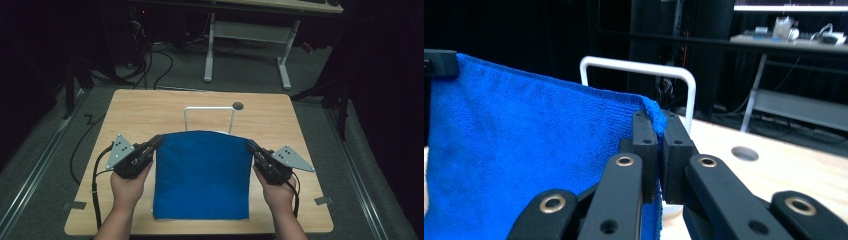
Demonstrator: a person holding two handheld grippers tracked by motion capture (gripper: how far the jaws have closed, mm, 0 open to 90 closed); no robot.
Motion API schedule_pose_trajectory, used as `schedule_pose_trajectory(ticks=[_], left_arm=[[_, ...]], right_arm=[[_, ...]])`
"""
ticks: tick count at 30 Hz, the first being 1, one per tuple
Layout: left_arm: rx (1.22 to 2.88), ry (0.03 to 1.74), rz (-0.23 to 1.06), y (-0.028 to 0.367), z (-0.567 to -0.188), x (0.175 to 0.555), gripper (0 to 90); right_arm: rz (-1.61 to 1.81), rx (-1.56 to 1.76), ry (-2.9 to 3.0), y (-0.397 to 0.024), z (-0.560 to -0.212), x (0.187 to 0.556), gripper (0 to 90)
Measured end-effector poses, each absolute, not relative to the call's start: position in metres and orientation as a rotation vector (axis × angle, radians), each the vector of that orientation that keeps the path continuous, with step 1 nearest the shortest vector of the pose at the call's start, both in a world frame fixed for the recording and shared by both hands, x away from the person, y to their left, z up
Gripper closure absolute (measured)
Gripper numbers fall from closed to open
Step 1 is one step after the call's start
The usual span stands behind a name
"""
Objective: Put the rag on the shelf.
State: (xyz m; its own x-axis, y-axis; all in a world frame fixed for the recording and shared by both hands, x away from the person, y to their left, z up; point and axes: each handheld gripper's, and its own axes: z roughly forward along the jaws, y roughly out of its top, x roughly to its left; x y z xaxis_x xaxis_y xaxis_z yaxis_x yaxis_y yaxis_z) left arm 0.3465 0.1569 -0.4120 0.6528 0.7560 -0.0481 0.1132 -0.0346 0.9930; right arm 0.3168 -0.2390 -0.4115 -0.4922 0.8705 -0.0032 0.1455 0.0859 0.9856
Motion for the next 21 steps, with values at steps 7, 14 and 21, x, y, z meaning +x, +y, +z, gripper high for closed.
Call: schedule_pose_trajectory(ticks=[7,14,21], left_arm=[[1.494,0.696,0.631,0.159,-0.393,0.333,87.1],[1.431,0.630,0.659,0.164,-0.371,0.315,87.2],[1.434,0.625,0.666,0.166,-0.368,0.313,87.2]], right_arm=[[1.503,0.948,1.674,-0.241,-0.392,0.303,87.9],[1.547,0.899,1.627,-0.248,-0.373,0.291,87.9],[1.569,0.854,1.587,-0.250,-0.364,0.282,87.9]])
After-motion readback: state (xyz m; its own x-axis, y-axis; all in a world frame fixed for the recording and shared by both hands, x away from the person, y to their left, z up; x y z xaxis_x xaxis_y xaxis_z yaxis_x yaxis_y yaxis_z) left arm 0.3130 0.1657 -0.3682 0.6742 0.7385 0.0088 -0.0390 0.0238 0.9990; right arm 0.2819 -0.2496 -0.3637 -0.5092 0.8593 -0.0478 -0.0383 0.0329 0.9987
